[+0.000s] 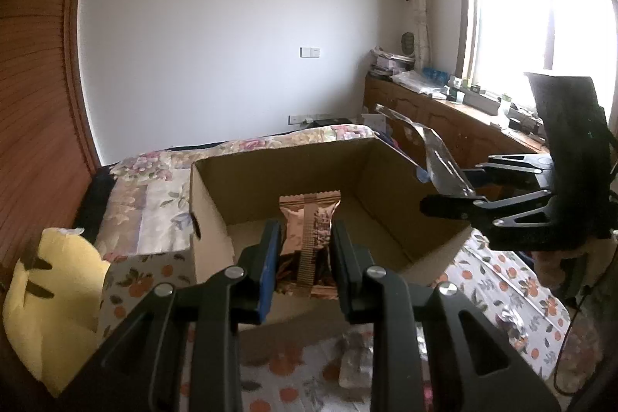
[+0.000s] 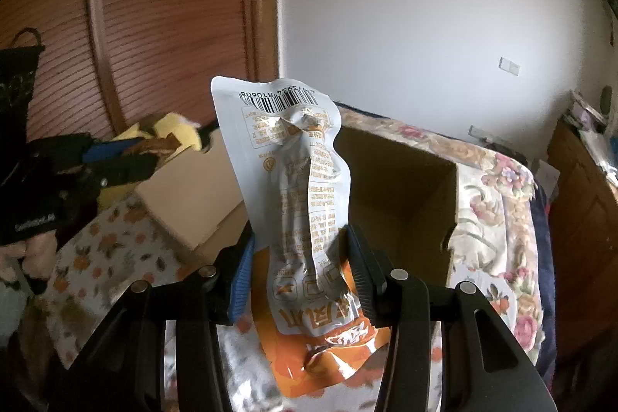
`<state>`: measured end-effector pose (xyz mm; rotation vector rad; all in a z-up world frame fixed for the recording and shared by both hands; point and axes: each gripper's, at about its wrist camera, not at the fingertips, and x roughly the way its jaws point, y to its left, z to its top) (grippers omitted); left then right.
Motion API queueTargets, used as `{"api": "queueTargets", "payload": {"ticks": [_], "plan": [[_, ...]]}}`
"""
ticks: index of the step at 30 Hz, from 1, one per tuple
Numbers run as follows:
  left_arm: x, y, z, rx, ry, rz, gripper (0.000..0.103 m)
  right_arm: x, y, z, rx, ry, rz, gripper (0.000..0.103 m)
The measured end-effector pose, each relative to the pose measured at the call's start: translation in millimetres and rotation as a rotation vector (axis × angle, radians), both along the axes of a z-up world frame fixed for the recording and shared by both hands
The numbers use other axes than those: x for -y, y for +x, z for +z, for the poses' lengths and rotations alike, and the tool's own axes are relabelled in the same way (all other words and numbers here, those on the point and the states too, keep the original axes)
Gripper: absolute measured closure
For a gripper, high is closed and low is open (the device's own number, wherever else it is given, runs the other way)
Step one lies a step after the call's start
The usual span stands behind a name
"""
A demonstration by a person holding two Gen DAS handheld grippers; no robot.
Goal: Organize snacks
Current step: 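Lift both held snacks and carry them over the cardboard box, then open both grippers to drop the snacks into the box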
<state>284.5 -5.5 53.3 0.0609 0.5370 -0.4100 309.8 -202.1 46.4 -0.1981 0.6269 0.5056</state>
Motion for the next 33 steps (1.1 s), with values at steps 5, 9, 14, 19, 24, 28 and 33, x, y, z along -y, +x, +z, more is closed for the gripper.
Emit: {"api": "queueTargets", "payload": {"ticks": [5,9,14,19,24,28,33], "plan": [[6,32,-6,-0.019,0.014,-0.004,0.079,-2,33,-9,-0.011,0.002,-0.048,0.057],[8,49,-13,-0.032,0.015,0.000,0.079,3,55,-17,-0.025,0.010,-0.089,0.057],[10,64,-27,-0.069,0.013,0.013,0.079,4,69,-33,-0.045,-0.014,-0.120,0.057],[14,66,-36,-0.084,0.017,0.015,0.078,3,73,-43,-0.054,-0.030,-0.136,0.056],[15,64,-39,-0.091,0.022,0.028,0.074,3,70,-42,-0.048,-0.029,-0.136,0.051],[12,57,-36,-0.083,0.022,0.051,0.062,1,62,-42,-0.043,-0.049,-0.136,0.049],[9,37,-30,-0.084,0.021,0.052,0.056,5,48,-36,-0.050,-0.035,-0.148,0.043]]}}
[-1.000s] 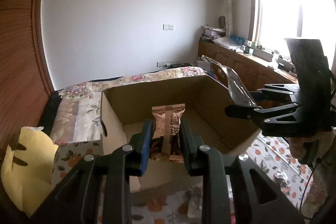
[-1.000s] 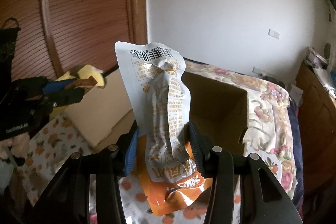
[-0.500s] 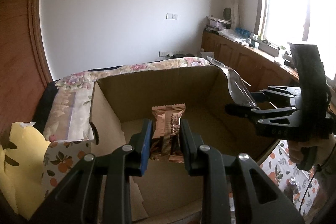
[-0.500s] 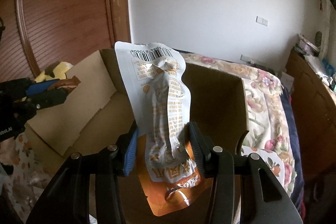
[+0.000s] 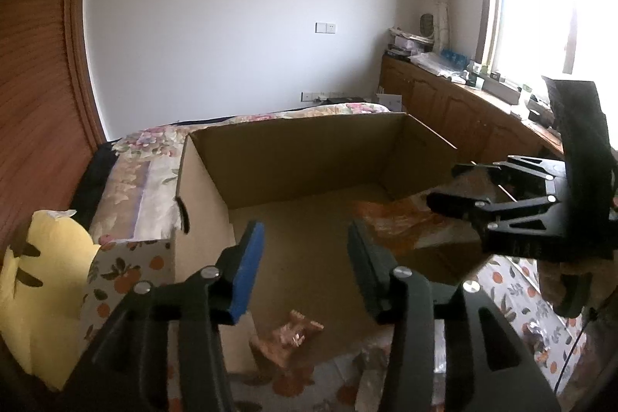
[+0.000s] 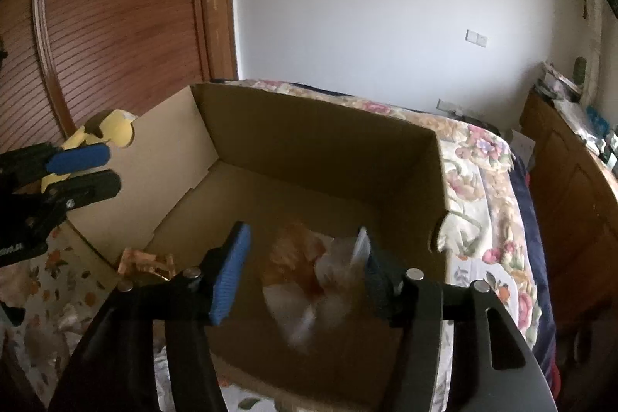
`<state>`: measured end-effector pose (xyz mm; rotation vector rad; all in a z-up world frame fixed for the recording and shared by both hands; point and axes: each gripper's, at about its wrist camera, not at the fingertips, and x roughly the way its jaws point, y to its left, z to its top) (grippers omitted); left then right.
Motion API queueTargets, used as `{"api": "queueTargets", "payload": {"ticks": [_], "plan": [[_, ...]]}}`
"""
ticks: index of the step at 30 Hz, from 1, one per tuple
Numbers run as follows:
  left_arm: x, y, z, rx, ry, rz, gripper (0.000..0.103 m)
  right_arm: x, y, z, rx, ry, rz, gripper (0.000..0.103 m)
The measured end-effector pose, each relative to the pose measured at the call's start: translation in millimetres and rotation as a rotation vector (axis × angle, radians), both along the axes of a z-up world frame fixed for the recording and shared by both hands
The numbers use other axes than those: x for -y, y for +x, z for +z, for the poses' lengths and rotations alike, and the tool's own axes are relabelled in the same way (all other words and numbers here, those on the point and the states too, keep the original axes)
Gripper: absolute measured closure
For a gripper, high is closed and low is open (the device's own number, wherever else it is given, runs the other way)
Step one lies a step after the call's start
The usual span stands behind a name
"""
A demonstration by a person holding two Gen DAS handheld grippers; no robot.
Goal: Organize snacks
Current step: 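Open both grippers to drop the snacks into the box, then move both tools back to the snacks on the table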
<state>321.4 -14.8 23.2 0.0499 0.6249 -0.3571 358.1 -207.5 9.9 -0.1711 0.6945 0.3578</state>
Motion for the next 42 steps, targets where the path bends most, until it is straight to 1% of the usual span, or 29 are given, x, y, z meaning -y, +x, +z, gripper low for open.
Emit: {"api": "queueTargets", "payload": {"ticks": [2,7,11,14,21,26,28,31,36,42], "plan": [[-3,-12,4,0.007,-0.001,-0.003,0.054,3,-9,4,0.005,0.000,-0.004,0.043],[-15,-41,11,0.009,-0.008,0.002,0.053,9,-32,16,0.013,0.012,-0.018,0.041],[-24,-71,12,0.005,-0.002,-0.009,0.052,16,-66,21,0.012,0.059,-0.005,0.038],[-30,-92,9,-0.002,0.004,-0.018,0.051,19,-93,18,0.011,0.092,-0.006,0.034],[-44,-140,-9,-0.010,0.045,-0.031,0.050,15,-157,2,-0.010,0.140,0.002,0.030],[-47,-167,-27,-0.033,0.069,-0.049,0.050,12,-191,-10,-0.007,0.171,-0.014,0.026],[-52,-175,-35,-0.044,0.061,-0.053,0.050,9,-202,-19,-0.015,0.184,-0.014,0.024],[-57,-184,-46,-0.063,0.052,-0.052,0.050,4,-211,-32,-0.034,0.210,-0.015,0.024],[-64,-194,-67,-0.096,0.070,-0.046,0.050,-6,-220,-52,-0.053,0.253,-0.025,0.024],[-71,-204,-84,-0.126,0.096,-0.042,0.050,-23,-227,-73,-0.087,0.237,-0.017,0.024]]}}
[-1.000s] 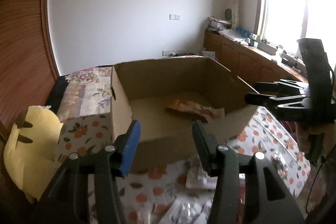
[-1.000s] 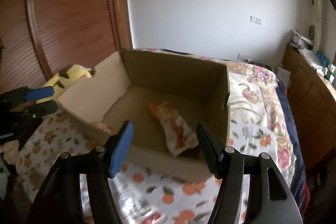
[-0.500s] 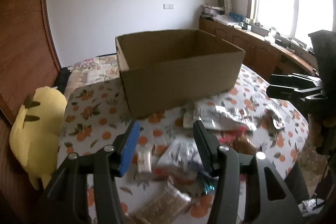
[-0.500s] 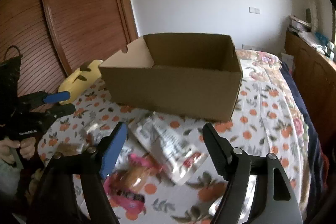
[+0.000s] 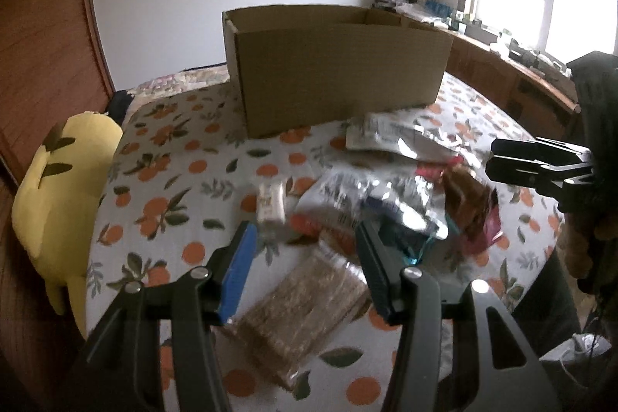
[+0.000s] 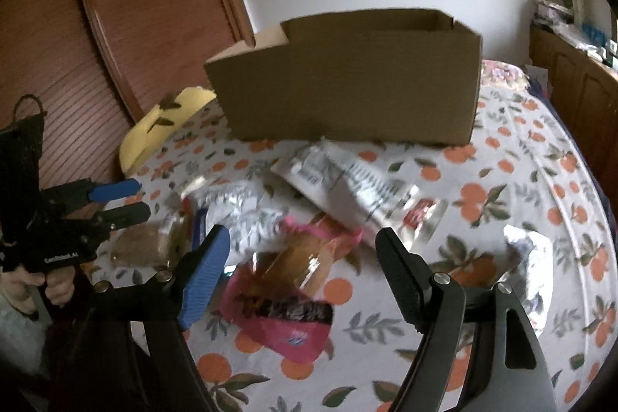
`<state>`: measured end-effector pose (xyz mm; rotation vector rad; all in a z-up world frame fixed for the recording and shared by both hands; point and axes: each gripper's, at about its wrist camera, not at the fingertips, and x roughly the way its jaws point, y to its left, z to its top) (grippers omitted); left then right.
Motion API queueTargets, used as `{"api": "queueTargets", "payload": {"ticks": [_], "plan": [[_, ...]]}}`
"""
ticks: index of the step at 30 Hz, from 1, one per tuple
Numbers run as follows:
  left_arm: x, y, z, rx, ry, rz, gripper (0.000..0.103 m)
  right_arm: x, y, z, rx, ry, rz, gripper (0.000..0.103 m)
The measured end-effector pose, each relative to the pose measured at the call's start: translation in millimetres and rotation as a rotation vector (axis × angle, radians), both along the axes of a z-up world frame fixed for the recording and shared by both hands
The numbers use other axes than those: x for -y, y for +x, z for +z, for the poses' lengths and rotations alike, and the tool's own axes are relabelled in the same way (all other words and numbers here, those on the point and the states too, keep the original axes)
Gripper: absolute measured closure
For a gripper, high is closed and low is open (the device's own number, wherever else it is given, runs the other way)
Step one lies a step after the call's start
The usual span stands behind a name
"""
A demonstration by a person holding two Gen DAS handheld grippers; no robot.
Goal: Organize snacks
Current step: 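Move both tools back to the snacks on the table, then grasp the clear granola bar with the left gripper while the right grasps the pink sausage pack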
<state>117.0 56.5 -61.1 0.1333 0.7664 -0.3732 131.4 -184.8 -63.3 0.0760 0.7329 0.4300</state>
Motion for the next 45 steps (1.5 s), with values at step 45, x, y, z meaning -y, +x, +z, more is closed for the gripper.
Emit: {"api": "queueTargets", "payload": {"ticks": [45], "plan": [[3,2,-38,-0.136,0.075,-0.121,0.040,-15,17,-35,-0.117,0.010,-0.006,0.024]]}}
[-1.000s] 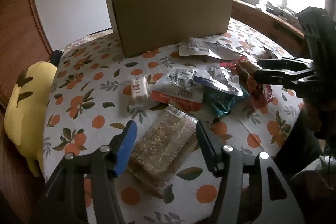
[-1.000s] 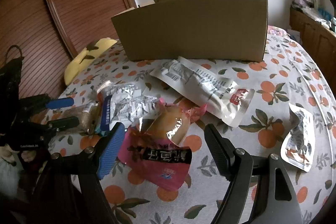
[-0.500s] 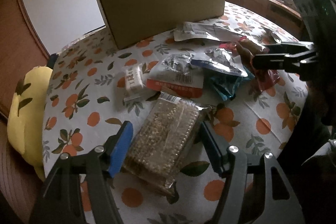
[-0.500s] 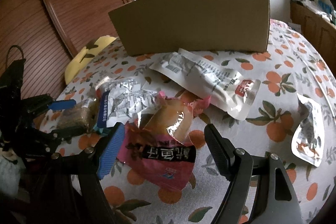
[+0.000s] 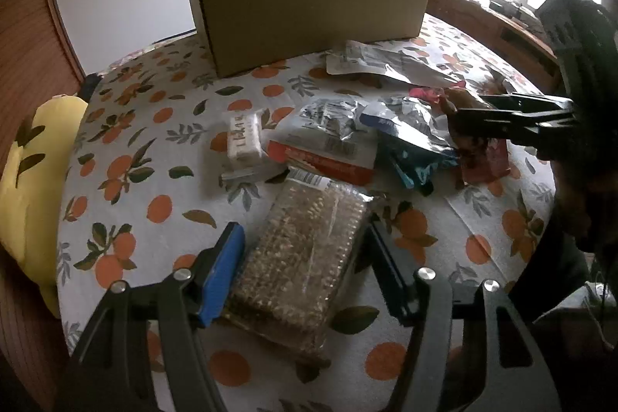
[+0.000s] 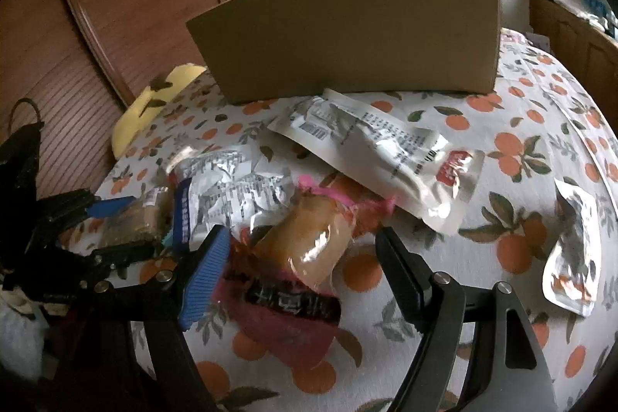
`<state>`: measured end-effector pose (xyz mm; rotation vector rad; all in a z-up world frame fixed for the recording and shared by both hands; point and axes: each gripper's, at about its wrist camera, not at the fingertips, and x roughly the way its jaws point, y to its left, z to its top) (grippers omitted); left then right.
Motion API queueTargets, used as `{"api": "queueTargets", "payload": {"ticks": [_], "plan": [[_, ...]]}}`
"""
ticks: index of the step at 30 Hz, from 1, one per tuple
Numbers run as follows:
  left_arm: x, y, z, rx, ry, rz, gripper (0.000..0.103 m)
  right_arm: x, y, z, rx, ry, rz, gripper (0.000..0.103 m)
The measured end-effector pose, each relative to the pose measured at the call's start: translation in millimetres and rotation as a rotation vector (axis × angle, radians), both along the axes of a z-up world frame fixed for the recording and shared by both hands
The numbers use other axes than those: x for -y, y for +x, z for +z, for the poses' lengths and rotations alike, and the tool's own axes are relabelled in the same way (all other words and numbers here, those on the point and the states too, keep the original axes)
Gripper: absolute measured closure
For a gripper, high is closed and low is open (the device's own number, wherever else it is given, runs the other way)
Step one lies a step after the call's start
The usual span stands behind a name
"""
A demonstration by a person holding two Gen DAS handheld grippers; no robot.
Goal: Organize snacks
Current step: 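Grasp the clear granola bar with the left gripper while the right grasps the pink sausage pack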
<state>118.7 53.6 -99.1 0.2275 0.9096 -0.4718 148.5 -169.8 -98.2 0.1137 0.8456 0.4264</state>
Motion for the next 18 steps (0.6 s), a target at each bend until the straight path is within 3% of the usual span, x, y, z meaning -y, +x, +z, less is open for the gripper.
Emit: {"api": "queueTargets", "payload": {"ticks": [3,6,18], "plan": [[1,-3,1,0.005,-0.001,-0.009,0.046,-2,3,-1,-0.003,-0.006,0.003,0.026],[3,-8,2,0.015,-0.001,-0.017,0.053,-3,-1,-1,-0.001,-0.007,0.026,0.041],[10,-27,2,0.026,-0.025,-0.004,0.058,9,-15,-1,0.002,0.032,0.036,0.047]]}}
